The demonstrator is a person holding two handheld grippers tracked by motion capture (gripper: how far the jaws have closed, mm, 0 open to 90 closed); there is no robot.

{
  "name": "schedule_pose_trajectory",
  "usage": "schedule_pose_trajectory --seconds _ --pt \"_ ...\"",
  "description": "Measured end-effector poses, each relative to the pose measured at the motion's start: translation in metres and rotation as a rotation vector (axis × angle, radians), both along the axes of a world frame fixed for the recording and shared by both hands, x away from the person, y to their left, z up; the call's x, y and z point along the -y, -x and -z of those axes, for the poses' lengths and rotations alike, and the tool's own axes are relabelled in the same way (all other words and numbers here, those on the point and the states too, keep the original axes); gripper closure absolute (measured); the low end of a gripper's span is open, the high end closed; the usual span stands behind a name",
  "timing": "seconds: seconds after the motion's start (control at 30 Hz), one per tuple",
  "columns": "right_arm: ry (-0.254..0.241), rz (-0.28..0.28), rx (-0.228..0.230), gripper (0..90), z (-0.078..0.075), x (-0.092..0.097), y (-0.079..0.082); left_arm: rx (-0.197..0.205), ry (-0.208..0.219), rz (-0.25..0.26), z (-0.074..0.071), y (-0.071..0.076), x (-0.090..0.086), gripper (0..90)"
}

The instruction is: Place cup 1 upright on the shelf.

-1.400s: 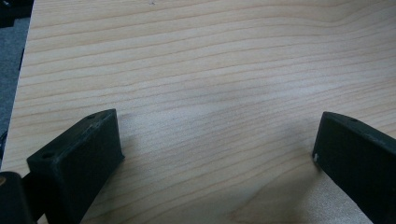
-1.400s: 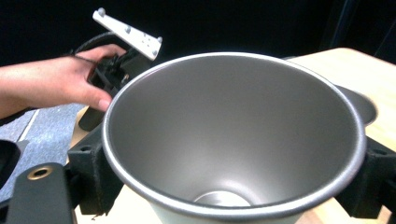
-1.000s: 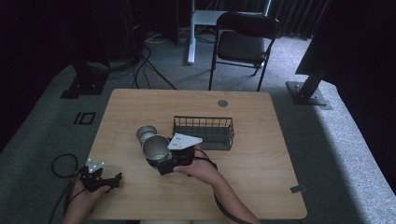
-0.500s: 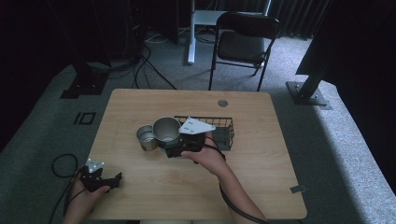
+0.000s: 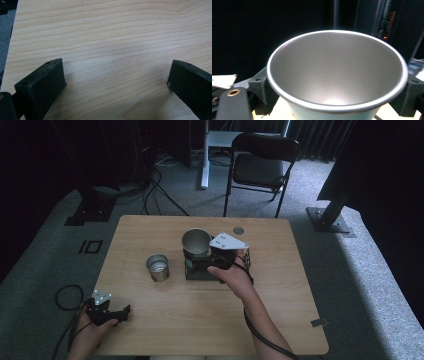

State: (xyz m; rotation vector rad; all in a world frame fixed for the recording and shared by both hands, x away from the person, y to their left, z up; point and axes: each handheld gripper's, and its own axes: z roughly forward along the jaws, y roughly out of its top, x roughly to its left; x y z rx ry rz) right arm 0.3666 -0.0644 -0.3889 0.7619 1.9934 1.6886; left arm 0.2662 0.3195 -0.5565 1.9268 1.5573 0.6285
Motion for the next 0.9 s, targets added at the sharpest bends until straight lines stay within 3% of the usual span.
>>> schedule_pose_trajectory --seconds 0.03,0.17,0.27,0.9 --pt "0.000 0.000 0.000 12.7 0.000 0.000 0.000 0.000 0.000 0.000 0.000 0.000 0.000 1.8" --pt "-0.017 0.127 0.024 12.7 -0.001 0.016 -0.010 0.000 0.000 0.000 0.000 0.000 0.000 1.8" --pt "-0.009 0.181 0.026 12.7 0.001 0.023 -0.015 0.000 0.000 0.000 0.000 0.000 0.000 1.8" --pt "0.020 0.375 -0.020 12.7 0.029 0.058 -0.032 0.000 0.000 0.000 0.000 0.000 0.000 1.8"
